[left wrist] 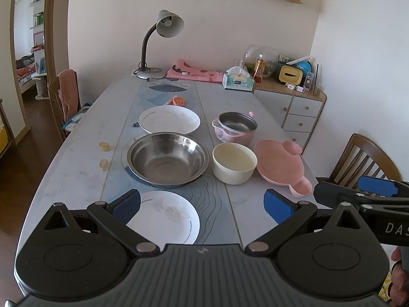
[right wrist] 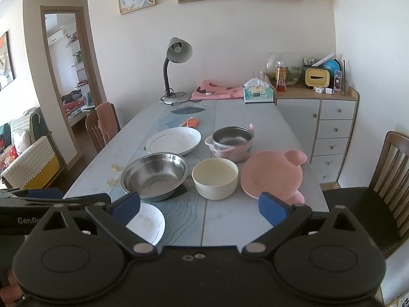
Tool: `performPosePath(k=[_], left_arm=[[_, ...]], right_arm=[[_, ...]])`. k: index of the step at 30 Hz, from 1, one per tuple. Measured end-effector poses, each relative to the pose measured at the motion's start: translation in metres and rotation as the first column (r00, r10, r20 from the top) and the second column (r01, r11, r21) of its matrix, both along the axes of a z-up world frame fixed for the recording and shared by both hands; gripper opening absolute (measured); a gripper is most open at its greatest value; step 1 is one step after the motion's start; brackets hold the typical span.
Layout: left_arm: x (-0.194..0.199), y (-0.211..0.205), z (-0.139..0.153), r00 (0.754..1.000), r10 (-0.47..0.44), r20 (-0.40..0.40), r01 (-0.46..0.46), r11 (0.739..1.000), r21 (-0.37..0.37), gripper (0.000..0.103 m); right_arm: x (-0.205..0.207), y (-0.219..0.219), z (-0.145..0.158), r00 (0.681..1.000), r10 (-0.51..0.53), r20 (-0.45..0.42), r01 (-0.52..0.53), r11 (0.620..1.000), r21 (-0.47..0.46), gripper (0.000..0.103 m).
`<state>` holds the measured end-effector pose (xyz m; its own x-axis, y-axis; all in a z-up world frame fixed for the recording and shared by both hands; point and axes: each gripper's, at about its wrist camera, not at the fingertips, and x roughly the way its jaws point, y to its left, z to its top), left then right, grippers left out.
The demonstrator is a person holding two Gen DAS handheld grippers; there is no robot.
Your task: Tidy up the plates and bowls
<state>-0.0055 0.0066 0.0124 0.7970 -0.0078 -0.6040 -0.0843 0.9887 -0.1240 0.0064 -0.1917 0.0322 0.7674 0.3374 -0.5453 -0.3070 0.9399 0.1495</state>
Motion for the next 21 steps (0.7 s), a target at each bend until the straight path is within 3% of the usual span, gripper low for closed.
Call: performPosePath(k=[21], left_arm=[[0.0006,0.0068,0.0018,1.0,0.014,0.001,-0.014,1.0,0.004,0.103]], right_arm=[[0.0025,0.0063,0.0007,1.0,0.028,-0.002,-0.028,1.0,0.007,0.099]])
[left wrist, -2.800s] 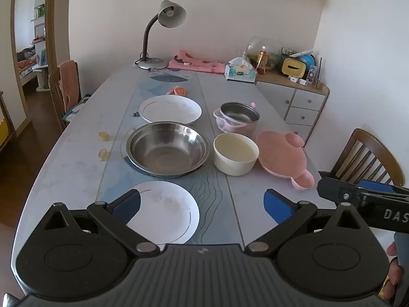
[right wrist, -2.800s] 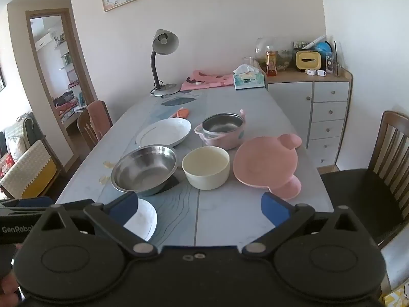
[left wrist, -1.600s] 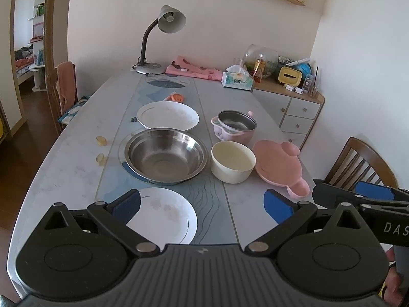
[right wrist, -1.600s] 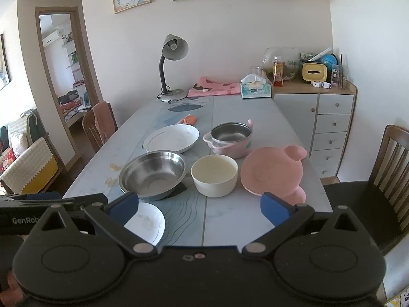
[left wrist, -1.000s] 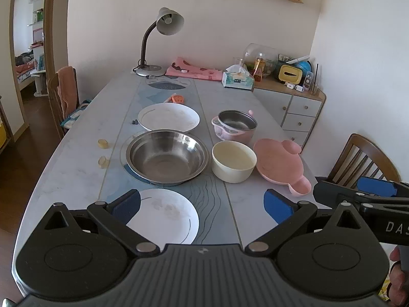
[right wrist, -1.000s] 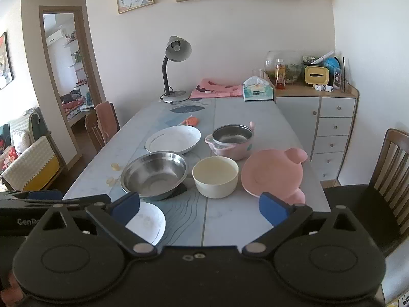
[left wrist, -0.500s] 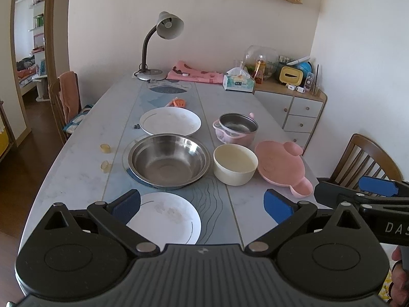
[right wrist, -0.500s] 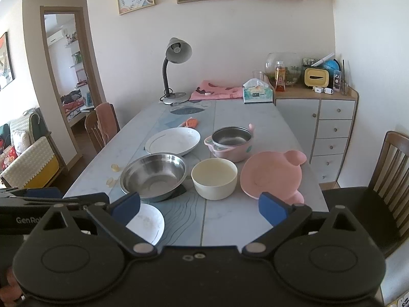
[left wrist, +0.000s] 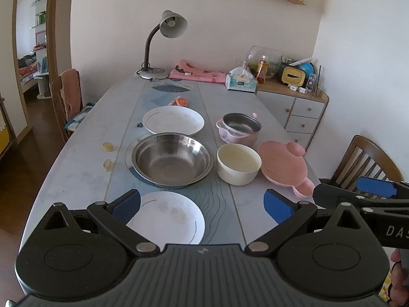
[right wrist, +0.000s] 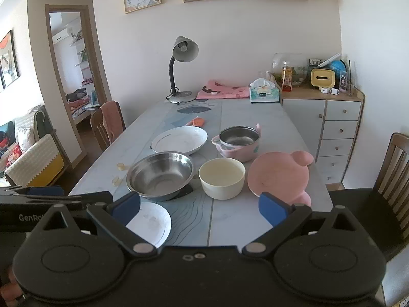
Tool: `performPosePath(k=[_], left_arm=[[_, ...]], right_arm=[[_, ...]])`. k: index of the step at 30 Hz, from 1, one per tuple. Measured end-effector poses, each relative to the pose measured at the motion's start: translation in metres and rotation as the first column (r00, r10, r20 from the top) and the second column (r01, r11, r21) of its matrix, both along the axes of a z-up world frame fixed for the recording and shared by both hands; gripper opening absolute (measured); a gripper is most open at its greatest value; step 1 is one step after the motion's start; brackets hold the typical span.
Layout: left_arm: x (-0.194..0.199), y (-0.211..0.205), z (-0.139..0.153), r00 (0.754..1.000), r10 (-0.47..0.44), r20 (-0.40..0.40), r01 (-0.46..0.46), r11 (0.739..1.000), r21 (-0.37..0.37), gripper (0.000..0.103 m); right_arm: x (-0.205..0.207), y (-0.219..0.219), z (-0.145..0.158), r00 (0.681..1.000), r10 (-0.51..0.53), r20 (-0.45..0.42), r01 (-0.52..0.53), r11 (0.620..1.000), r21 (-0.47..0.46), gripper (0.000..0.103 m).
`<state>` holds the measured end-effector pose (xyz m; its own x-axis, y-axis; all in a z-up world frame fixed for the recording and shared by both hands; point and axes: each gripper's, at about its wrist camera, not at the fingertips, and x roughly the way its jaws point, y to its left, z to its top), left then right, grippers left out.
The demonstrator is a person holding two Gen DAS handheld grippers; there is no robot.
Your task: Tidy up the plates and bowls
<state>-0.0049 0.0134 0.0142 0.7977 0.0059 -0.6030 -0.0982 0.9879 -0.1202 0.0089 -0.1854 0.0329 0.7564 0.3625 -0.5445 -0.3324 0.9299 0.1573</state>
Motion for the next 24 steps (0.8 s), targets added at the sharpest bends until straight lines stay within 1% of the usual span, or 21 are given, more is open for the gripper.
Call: performPosePath(k=[7,13,16,21,24], left_arm=[[0.009,0.005,-0.003,1.0,0.014,-0.002,-0.014,1.0,0.005,0.103],[0.024,0.008,-0.002,0.999,0.038,-0.004,-0.038,0.999,0.035,0.103],[0.037,0.01,-0.003,0.999,0.045,-0.015,-0.045,0.998,0.046,0.103],[0.067,0.019,-0.005,0.996,0.068,-0.051,-0.067,0.998,0.017,0.103],[0.085,0.024,-0.005,0.995,0.078,-0.068,-0.076,0.997,0.03,0.103]], right_arm=[[0.011,0.006,-0.003,1.0,0.023,0.002,-0.023,1.0,0.0,0.099],[0.031,0.012,-0.005,0.999,0.053,-0.002,-0.053,0.999,0.008,0.098],[0.045,0.016,-0.005,0.997,0.076,-0.009,-0.076,0.997,-0.001,0.096],[0.08,0.021,-0.002,0.989,0.138,-0.058,-0.139,0.99,-0.002,0.096],[0.105,0.025,0.002,0.985,0.157,-0.072,-0.158,0.987,-0.017,0.096]])
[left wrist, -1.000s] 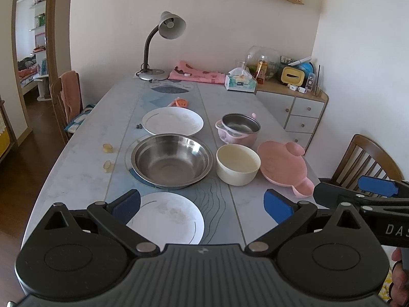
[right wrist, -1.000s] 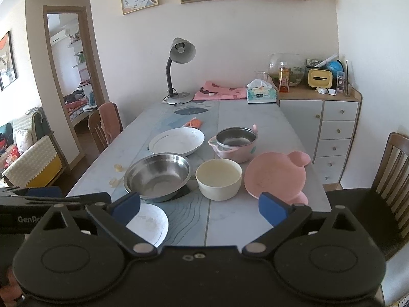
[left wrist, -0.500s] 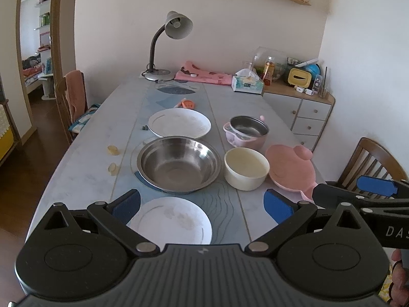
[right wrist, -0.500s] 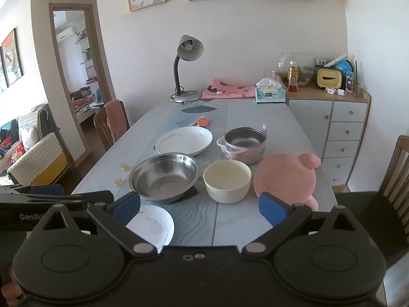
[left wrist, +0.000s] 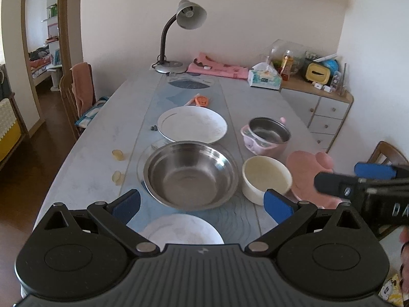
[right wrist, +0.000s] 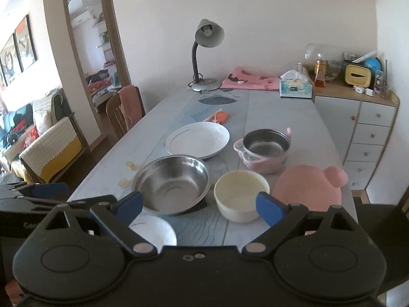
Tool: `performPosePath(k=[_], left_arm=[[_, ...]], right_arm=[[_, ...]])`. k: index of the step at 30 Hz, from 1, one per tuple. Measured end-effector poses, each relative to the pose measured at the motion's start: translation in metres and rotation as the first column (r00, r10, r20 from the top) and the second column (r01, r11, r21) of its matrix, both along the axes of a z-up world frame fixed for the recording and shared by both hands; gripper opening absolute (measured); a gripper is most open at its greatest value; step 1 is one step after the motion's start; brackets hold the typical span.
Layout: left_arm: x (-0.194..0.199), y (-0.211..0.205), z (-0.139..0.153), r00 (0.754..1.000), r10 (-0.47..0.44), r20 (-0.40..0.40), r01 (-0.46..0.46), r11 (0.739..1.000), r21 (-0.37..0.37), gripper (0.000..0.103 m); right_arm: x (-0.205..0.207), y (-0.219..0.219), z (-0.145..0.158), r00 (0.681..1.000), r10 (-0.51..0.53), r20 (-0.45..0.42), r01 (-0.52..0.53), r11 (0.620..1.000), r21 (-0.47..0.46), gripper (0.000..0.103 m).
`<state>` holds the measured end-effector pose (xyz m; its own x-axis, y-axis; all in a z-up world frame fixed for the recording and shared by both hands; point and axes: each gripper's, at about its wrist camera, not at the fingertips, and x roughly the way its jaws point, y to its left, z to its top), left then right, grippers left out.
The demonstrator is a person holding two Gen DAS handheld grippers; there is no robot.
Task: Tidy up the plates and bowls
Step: 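Move both tools to the nearest white plate and close both on its rim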
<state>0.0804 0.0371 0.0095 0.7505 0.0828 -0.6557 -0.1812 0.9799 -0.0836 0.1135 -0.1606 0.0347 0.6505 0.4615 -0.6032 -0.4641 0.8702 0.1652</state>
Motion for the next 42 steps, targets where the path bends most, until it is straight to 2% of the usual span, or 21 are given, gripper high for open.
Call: performPosePath(k=[7,12,19,23,27,34,42], left_arm=[[0.048,0.022,0.001,0.999,0.036,-0.034,-0.036,0.999,0.009,0.103],[0.079,0.043,0.007,0.998,0.052,-0.028,-0.052,0.999,0.009,0.103],[0.134,0.07,0.012,0.997,0.062,-0.054,-0.06,0.998,0.034,0.103],[0.167,0.087,0.013,0.995,0.073,-0.071,-0.072,0.997,0.011,0.103],[0.202,0.105,0.009,0.991,0.086,-0.106,-0.089,0.996,-0.03,0.103],[0.257,0.131,-0.017,0.977,0.115,-0.181,-0.134,0.986,-0.096,0.103],[0.305,0.148,-0.06,0.955,0.146,-0.26,-0.181,0.977,-0.113,0.102]], right_arm=[[0.059,0.008,0.009,0.999,0.037,-0.017,-0.037,0.999,-0.001,0.093],[0.106,0.018,0.013,0.995,0.043,-0.092,-0.042,0.999,0.01,0.091],[0.171,0.042,0.015,0.989,0.046,-0.14,-0.05,0.998,-0.026,0.09],[0.206,0.056,0.009,0.986,0.052,-0.157,-0.064,0.996,-0.067,0.088],[0.243,0.071,-0.003,0.974,0.055,-0.221,-0.078,0.992,-0.098,0.086],[0.294,0.099,-0.027,0.947,0.089,-0.31,-0.127,0.986,-0.106,0.084],[0.342,0.12,-0.064,0.917,0.08,-0.391,-0.131,0.985,-0.108,0.077]])
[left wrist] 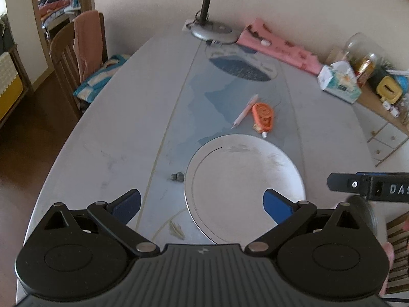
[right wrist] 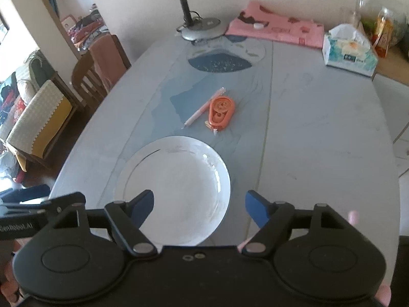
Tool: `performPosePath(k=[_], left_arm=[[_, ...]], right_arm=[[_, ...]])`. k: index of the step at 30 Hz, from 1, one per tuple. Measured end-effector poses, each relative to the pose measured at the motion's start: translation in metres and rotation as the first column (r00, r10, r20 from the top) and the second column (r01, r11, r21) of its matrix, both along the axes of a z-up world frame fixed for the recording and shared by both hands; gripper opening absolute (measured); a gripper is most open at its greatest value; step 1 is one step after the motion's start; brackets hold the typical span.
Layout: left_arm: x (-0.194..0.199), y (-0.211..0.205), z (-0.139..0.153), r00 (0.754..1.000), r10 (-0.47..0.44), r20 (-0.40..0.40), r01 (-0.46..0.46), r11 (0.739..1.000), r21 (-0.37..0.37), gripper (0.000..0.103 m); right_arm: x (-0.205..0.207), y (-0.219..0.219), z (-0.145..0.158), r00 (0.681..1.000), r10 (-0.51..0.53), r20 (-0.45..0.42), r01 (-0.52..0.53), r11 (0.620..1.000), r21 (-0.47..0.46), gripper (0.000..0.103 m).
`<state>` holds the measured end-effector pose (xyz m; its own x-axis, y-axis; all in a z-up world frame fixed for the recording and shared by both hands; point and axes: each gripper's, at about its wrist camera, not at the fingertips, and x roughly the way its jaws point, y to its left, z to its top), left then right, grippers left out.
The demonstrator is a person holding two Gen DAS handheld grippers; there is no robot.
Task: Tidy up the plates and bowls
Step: 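Move both tools to the nearest white plate and close both on its rim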
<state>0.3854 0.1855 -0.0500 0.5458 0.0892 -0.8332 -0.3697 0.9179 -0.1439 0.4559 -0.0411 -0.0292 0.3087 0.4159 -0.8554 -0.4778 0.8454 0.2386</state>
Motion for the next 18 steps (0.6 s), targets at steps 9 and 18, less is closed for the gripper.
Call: performPosePath(k=[9,18], left_arm=[[0.03,0.017,-0.047,0.995,0.04,-0.086,-0.042,0.999,-0.03,0.092],[0.042,0.033,-0.076,0.99,0.067,-0.126,-0.082,0.989,-0.12,0.065]], right_arm=[[0.04,0.007,-0.05,0.994,-0.025,-0.104,0.024,1.0,-0.007,0.062],[0.053,0.0,-0.081,0.984,-0.044,-0.173,0.044,0.999,-0.001,0.053]])
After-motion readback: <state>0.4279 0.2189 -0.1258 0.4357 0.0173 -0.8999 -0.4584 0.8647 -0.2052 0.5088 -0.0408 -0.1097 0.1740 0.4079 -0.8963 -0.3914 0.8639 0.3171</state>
